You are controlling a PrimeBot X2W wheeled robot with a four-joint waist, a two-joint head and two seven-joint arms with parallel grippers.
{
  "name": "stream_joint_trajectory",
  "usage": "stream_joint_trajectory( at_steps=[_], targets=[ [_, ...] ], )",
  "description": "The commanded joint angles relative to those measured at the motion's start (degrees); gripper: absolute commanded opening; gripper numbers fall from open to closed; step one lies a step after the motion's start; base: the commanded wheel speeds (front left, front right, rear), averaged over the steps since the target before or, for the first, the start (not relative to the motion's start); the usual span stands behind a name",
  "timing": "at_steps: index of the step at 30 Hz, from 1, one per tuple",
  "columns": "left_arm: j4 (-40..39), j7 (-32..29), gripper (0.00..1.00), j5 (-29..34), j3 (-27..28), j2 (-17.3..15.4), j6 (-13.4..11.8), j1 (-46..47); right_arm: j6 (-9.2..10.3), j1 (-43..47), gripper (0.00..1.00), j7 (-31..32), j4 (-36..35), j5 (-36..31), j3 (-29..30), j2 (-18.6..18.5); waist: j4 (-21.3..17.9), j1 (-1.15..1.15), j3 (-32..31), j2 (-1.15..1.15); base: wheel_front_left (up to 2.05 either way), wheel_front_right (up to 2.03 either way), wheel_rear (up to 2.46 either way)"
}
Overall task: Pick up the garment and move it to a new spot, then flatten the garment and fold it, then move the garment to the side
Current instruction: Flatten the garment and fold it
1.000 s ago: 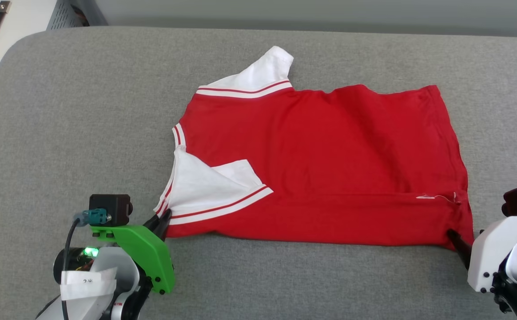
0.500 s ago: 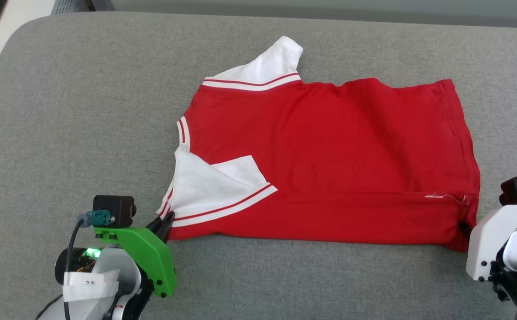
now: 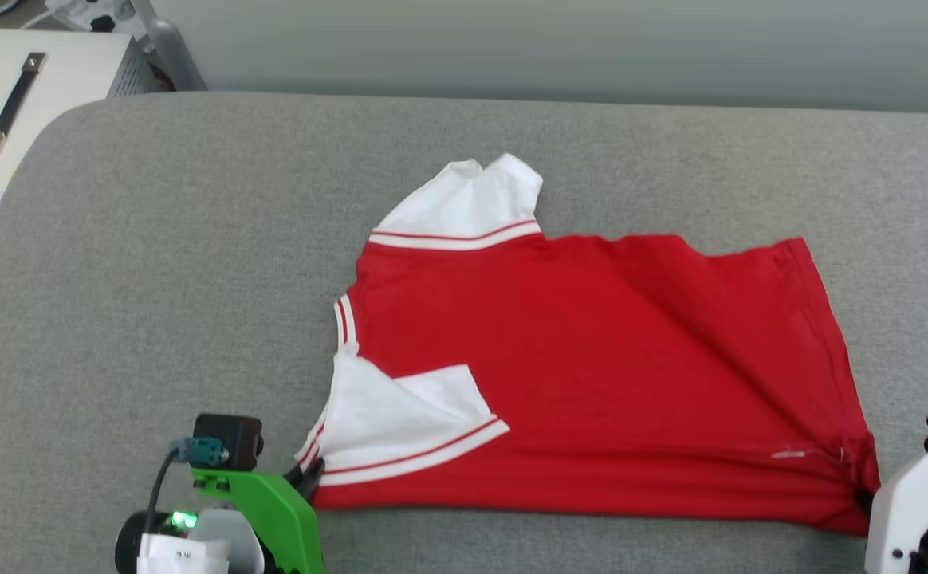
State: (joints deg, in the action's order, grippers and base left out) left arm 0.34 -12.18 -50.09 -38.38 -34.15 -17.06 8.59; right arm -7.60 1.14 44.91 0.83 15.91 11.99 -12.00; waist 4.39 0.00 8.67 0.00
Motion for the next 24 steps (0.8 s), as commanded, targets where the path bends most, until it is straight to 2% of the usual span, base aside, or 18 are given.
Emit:
stream_joint_trajectory(
  at_steps=[1, 9, 18, 19, 20, 24],
  targets=[
    [0.51, -0.12, 0.0, -0.72, 0.03, -0.31, -0.01, -1.24, 0.11, 1.78, 0.0, 0.61, -0.95, -0.15, 0.98, 0.23, -0.66, 0.0, -1.95, 0.0, 0.0, 0.0, 0.0],
    [3.16, 0.07, 0.0, -1.79, -1.43, 1.08, 0.95, -3.47, 0.11, 6.04, 0.0, 2.52, -3.86, -1.04, 3.5, 1.83, -1.2, 0.0, -2.85, 0.0, 0.0, 0.0, 0.0],
    [8.74, 0.74, 0.0, -1.65, -2.4, 2.64, 2.86, -2.07, 0.11, 4.44, 0.0, 0.34, -0.98, -1.03, 3.05, 2.14, -1.46, 0.0, -1.51, 0.0, 0.0, 0.0, 0.0],
    [9.4, 0.68, 0.49, -1.41, -2.61, 2.66, 2.96, -1.79, 0.11, 4.16, 0.24, -0.22, -0.57, -1.07, 2.88, 2.06, -1.46, 0.0, -1.39, 0.0, 0.0, 0.0, 0.0],
    [9.81, 0.6, 1.0, -1.27, -2.78, 2.67, 3.09, -1.61, 0.11, 3.93, 1.0, -0.81, -0.32, -0.97, 2.78, 2.07, -1.47, 0.0, -1.31, 0.0, 0.0, 0.0, 0.0],
    [10.07, 1.95, 1.0, -0.74, -2.0, 2.21, 3.02, -0.7, 0.11, 2.62, 1.0, -3.44, -0.48, 0.7, 1.89, 2.29, -1.79, 0.0, -1.24, 0.0, 0.0, 0.0, 0.0]
  ],
)
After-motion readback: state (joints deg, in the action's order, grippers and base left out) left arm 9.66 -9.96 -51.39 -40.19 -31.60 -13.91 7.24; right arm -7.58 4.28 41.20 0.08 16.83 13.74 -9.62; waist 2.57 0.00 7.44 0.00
